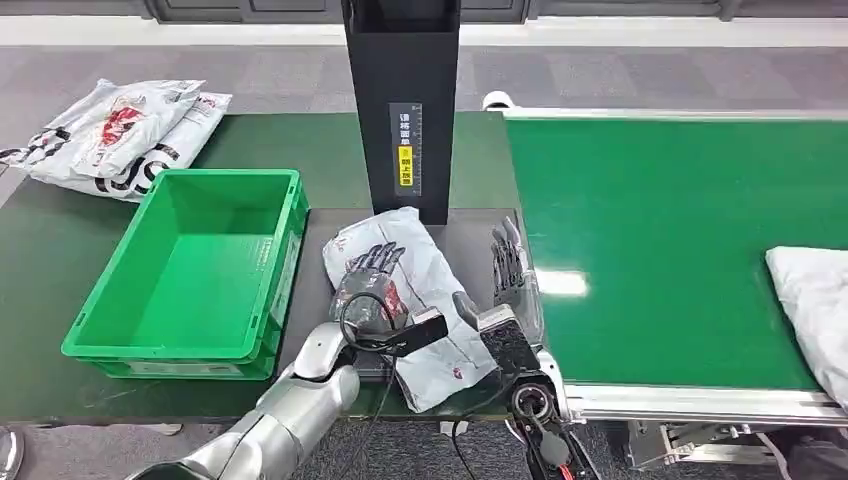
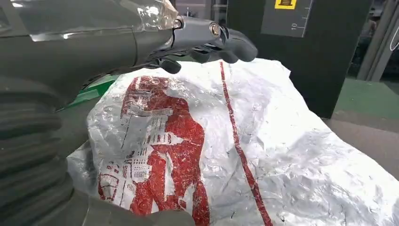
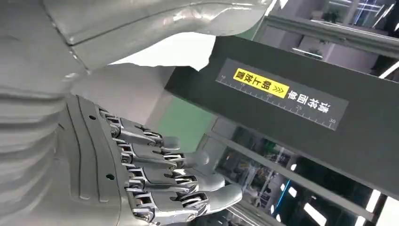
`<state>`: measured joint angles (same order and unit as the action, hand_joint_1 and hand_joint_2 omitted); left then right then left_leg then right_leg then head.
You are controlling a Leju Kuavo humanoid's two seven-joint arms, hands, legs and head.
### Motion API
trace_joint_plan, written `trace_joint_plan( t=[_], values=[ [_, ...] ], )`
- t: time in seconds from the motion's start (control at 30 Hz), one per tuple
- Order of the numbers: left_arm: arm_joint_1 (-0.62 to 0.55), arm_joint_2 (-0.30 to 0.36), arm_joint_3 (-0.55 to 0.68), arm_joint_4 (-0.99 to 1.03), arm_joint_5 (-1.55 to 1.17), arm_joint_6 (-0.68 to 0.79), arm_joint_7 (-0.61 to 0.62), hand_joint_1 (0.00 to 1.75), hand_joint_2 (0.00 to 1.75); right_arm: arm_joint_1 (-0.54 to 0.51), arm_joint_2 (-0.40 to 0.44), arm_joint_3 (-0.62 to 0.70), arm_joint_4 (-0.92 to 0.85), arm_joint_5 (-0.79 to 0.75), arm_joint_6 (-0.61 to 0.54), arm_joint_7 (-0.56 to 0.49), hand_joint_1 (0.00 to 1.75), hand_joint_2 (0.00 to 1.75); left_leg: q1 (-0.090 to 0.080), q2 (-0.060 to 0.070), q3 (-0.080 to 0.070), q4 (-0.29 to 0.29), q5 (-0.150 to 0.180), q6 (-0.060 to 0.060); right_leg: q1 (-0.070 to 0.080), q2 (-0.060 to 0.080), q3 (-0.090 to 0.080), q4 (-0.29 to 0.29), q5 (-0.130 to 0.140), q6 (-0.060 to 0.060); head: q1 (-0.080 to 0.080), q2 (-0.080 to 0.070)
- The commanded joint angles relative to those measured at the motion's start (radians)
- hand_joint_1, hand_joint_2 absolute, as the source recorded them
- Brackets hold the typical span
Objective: Moved the parcel from conveyor to table for the left to box.
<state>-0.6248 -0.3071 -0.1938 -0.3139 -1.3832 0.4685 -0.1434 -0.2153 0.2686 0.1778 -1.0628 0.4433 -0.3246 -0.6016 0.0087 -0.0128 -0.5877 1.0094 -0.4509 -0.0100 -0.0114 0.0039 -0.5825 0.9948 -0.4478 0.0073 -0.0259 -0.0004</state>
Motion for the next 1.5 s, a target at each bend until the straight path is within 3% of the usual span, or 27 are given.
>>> trace_joint_plan(
  t=[0.03,0.17,0.27,0.37,0.47,0.5,0.57,0.7,0.8,0.87,0.9,0.93,0.97,1.0,1.1,1.27,1.5],
  values=[
    [-0.003,0.020,-0.066,0.093,-0.002,-0.021,0.005,0.00,1.75,-0.030,-0.019,-0.037,0.021,-0.002,0.005,0.000,0.00,1.75,-0.001,0.001,0.002,-0.001,0.000,0.000,0.000,0.000,0.001,-0.001,0.000,0.000,0.000,0.000],
    [-0.003,0.020,-0.066,0.093,-0.002,-0.021,0.005,0.00,1.75,-0.030,-0.019,-0.037,0.021,-0.002,0.005,0.000,0.00,1.75,-0.001,0.002,0.003,-0.002,0.001,0.000,0.000,0.001,0.002,-0.002,0.001,0.000,0.000,0.000],
    [0.002,0.028,-0.087,0.102,-0.036,-0.259,-0.004,0.00,1.75,-0.090,-0.028,-0.037,0.055,-0.144,0.199,-0.045,0.00,1.75,0.000,0.001,0.003,-0.001,0.000,0.000,0.000,0.001,0.002,0.000,0.000,0.000,0.000,0.000],
    [0.017,0.034,-0.085,0.113,-0.042,-0.424,-0.023,0.00,1.75,-0.181,-0.036,-0.032,0.120,-0.225,0.252,-0.097,0.00,1.75,-0.001,0.005,0.003,-0.002,0.001,0.001,-0.001,0.003,0.002,-0.002,0.003,0.000,0.000,0.000],
    [0.031,0.044,-0.070,0.119,-0.040,-0.551,-0.019,0.00,1.75,-0.201,-0.048,0.002,0.112,-0.314,0.316,-0.097,0.00,1.75,-0.001,0.002,0.007,-0.002,0.000,0.001,-0.001,0.001,0.007,-0.002,0.001,0.000,0.000,0.000],
    [0.034,0.046,-0.065,0.116,-0.038,-0.563,-0.018,0.00,1.75,-0.194,-0.052,0.005,0.104,-0.325,0.327,-0.097,0.00,1.75,-0.001,0.003,0.009,-0.004,0.001,0.001,-0.001,0.002,0.010,-0.003,0.002,0.001,0.000,0.000],
    [0.041,0.047,-0.056,0.112,-0.036,-0.555,-0.020,0.00,1.75,-0.158,-0.053,0.002,0.063,-0.286,0.244,-0.097,0.00,1.75,-0.001,0.002,0.014,-0.004,0.001,0.002,-0.001,0.001,0.016,-0.004,0.000,0.001,0.000,0.000],
    [0.035,0.037,-0.042,0.105,-0.024,-0.543,-0.026,0.00,1.75,-0.135,-0.063,-0.010,0.062,-0.296,0.251,-0.097,0.00,1.75,-0.001,-0.002,0.021,-0.001,-0.005,0.002,-0.001,-0.003,0.024,-0.002,-0.005,0.002,0.000,0.000],
    [0.035,0.037,-0.042,0.105,-0.024,-0.543,-0.026,0.00,1.75,-0.135,-0.063,-0.010,0.062,-0.296,0.251,-0.097,0.00,1.75,-0.001,0.000,0.016,-0.005,-0.001,0.001,-0.001,-0.001,0.020,-0.005,-0.002,0.001,0.000,0.000],
    [0.034,0.038,-0.042,0.106,-0.024,-0.544,-0.026,0.00,1.75,-0.137,-0.062,-0.010,0.063,-0.296,0.251,-0.096,0.00,1.75,-0.001,-0.002,0.023,-0.001,-0.006,0.000,-0.001,-0.003,0.026,-0.001,-0.007,0.000,0.000,0.000],
    [-0.021,0.003,0.185,0.068,0.227,-0.292,-0.277,1.75,1.75,-0.150,-0.060,-0.042,0.173,-0.250,0.181,0.082,0.00,1.75,-0.001,-0.001,0.021,-0.003,-0.004,0.000,-0.001,-0.002,0.022,-0.003,-0.004,0.000,0.000,0.000],
    [-0.098,-0.002,0.186,0.080,0.237,-0.154,-0.268,1.75,1.75,-0.157,-0.063,-0.065,0.240,-0.263,0.188,0.019,0.00,1.75,-0.001,-0.002,0.024,-0.001,-0.006,0.000,0.000,-0.003,0.026,-0.001,-0.007,0.000,0.000,0.000],
    [-0.146,-0.002,0.178,0.064,0.255,-0.209,-0.238,1.75,1.75,-0.183,-0.064,-0.087,0.332,-0.259,0.183,-0.047,0.00,1.75,0.000,-0.005,0.026,0.002,-0.007,0.000,0.000,-0.006,0.029,0.000,-0.009,0.000,0.000,0.000],
    [-0.192,0.000,0.164,0.048,0.242,-0.303,-0.204,1.75,1.75,-0.201,-0.066,-0.108,0.403,-0.256,0.191,-0.095,0.00,1.75,0.001,-0.005,0.018,0.000,-0.003,0.001,0.001,-0.007,0.022,-0.002,-0.004,0.000,0.000,0.000],
    [-0.212,0.017,0.094,0.051,0.161,-0.448,-0.094,1.75,1.75,-0.208,-0.064,-0.132,0.410,-0.235,0.200,-0.097,0.00,1.75,0.002,-0.007,0.017,0.004,-0.005,-0.001,0.003,-0.008,0.020,0.001,-0.007,-0.001,0.000,0.000],
    [-0.159,0.034,0.082,0.072,0.140,-0.390,-0.069,1.75,1.75,-0.230,-0.042,-0.165,0.390,-0.193,0.222,-0.062,0.00,1.75,0.000,-0.001,0.010,-0.001,0.000,-0.001,0.000,-0.001,0.010,-0.001,0.000,0.000,0.000,0.000],
    [-0.164,0.053,0.053,0.082,0.094,-0.478,-0.021,1.75,1.75,-0.284,-0.042,-0.223,0.415,-0.165,0.233,-0.061,0.00,1.75,0.000,-0.001,0.001,0.000,0.001,-0.001,0.000,0.000,0.001,0.000,0.001,0.000,0.000,0.000]
  ],
)
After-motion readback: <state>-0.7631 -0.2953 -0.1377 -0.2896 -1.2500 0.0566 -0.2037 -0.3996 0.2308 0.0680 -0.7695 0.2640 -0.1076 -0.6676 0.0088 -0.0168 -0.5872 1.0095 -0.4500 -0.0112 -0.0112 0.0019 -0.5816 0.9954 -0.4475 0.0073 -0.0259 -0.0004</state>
